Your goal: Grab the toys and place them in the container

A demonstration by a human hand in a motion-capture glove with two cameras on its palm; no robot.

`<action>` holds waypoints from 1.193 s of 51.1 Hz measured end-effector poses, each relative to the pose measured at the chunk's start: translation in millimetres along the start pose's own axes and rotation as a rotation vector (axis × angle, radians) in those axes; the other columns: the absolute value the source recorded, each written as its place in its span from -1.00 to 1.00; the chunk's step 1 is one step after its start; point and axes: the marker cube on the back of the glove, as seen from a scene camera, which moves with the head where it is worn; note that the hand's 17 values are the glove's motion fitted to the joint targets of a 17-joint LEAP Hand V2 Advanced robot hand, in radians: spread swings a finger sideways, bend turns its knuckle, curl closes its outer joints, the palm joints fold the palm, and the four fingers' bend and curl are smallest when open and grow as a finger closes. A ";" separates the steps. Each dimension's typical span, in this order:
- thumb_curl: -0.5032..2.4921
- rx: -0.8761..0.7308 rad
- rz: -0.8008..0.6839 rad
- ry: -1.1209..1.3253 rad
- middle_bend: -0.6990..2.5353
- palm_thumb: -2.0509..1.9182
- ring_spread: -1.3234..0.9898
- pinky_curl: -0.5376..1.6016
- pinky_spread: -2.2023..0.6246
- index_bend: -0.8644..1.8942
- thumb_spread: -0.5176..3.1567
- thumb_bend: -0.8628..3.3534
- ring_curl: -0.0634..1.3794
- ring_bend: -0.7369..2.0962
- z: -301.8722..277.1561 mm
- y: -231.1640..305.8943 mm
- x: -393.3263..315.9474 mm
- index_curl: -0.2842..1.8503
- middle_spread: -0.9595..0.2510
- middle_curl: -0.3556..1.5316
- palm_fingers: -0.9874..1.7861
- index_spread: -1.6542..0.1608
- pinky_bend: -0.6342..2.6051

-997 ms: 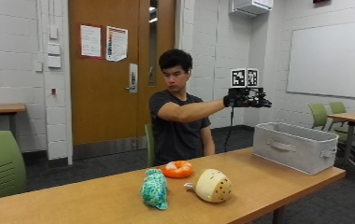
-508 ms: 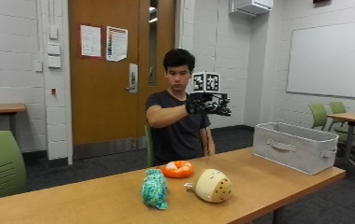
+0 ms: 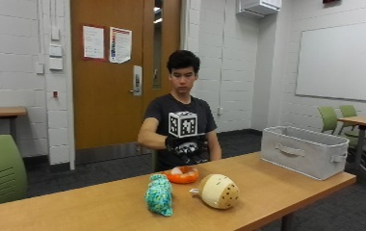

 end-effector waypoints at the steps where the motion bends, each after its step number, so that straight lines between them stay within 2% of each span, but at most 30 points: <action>1: -0.62 -0.011 -0.002 0.000 -0.46 -0.05 -0.21 -0.19 0.44 -0.24 -0.18 -0.64 -0.58 -0.33 6.5 0.8 1.2 -0.36 0.28 -0.26 -0.22 0.53 -0.35; 14: -0.61 -0.108 0.030 -0.014 -0.47 -0.05 -0.23 -0.13 0.45 -0.23 -0.20 -0.64 -0.57 -0.35 72.3 7.6 12.3 -0.35 0.21 -0.28 -0.23 0.49 -0.24; 27: -0.58 -0.153 0.034 0.000 -0.53 0.02 -0.23 -0.11 0.45 -0.07 -0.15 -0.61 -0.54 -0.31 79.8 19.2 11.6 -0.28 0.16 -0.37 -0.17 0.44 -0.14; 35: -0.54 -0.124 0.046 -0.023 -0.47 0.07 -0.25 -0.12 0.39 0.03 -0.07 -0.58 -0.48 -0.20 71.4 17.5 12.7 -0.21 0.14 -0.40 -0.02 0.43 -0.14; 43: -0.48 -0.087 0.054 0.058 -0.36 0.20 -0.31 -0.13 0.32 -0.05 0.01 -0.51 -0.40 -0.07 61.8 17.3 15.3 -0.16 0.07 -0.32 0.23 0.42 -0.12; 44: -0.46 -0.084 0.054 0.073 -0.34 0.23 -0.32 -0.13 0.30 -0.07 0.01 -0.50 -0.38 -0.04 60.2 16.8 16.4 -0.15 0.05 -0.30 0.30 0.42 -0.11; 54: -0.37 -0.080 0.091 0.097 -0.22 0.35 -0.33 -0.13 0.23 -0.25 -0.06 -0.46 -0.24 0.13 52.1 3.2 29.5 -0.07 -0.08 -0.20 0.50 0.36 -0.09; 61: -0.31 -0.066 0.127 0.037 -0.13 0.37 -0.30 -0.13 0.22 -0.25 -0.15 -0.47 -0.17 0.21 27.7 -19.3 28.9 0.03 -0.12 -0.12 0.56 0.31 -0.10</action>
